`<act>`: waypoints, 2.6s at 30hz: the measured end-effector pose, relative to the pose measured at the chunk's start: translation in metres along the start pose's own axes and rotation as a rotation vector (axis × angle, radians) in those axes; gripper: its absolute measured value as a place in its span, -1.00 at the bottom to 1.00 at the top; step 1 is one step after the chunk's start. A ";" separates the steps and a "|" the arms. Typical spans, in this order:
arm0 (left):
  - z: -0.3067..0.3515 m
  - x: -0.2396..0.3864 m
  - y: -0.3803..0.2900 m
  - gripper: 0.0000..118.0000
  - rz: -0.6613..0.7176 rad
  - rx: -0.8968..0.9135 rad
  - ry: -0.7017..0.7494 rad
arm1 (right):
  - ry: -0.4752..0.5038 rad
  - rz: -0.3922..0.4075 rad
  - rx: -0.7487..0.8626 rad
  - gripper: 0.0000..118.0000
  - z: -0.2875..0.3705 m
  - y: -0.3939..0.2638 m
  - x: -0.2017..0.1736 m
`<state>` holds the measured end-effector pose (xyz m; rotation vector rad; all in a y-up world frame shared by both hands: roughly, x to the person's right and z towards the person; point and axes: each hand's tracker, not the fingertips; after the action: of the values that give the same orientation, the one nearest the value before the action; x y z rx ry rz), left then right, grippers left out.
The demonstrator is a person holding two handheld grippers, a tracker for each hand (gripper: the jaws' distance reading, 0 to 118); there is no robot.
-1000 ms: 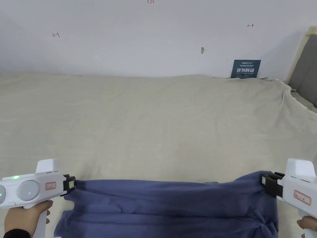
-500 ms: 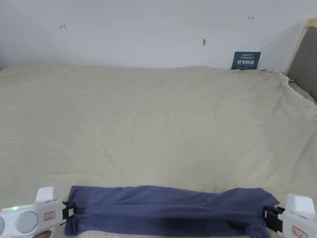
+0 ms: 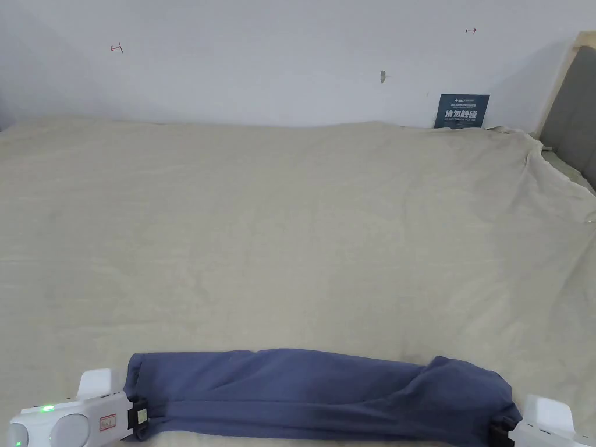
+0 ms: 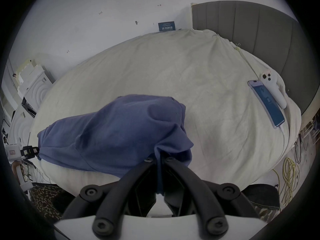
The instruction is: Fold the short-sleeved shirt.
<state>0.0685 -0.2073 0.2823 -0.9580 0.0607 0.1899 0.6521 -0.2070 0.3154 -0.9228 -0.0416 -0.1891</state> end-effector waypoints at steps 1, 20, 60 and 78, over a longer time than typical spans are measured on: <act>0.005 0.000 0.002 -0.46 0.007 0.001 -0.008 | -0.009 0.012 0.011 -0.64 0.009 0.004 -0.004; 0.136 0.060 0.062 0.35 -0.096 0.620 0.000 | -0.019 0.187 0.631 0.36 0.137 0.093 -0.111; 0.012 -0.071 0.056 0.30 0.269 -0.087 -0.353 | -0.005 0.212 0.610 -1.00 0.121 0.093 -0.117; -0.027 -0.042 0.046 -0.66 0.135 -0.161 -0.307 | -0.050 0.183 0.557 -1.00 0.110 0.091 -0.100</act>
<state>0.0199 -0.2096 0.2354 -1.0765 -0.1752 0.4695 0.5752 -0.0517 0.2988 -0.3717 -0.0524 0.0197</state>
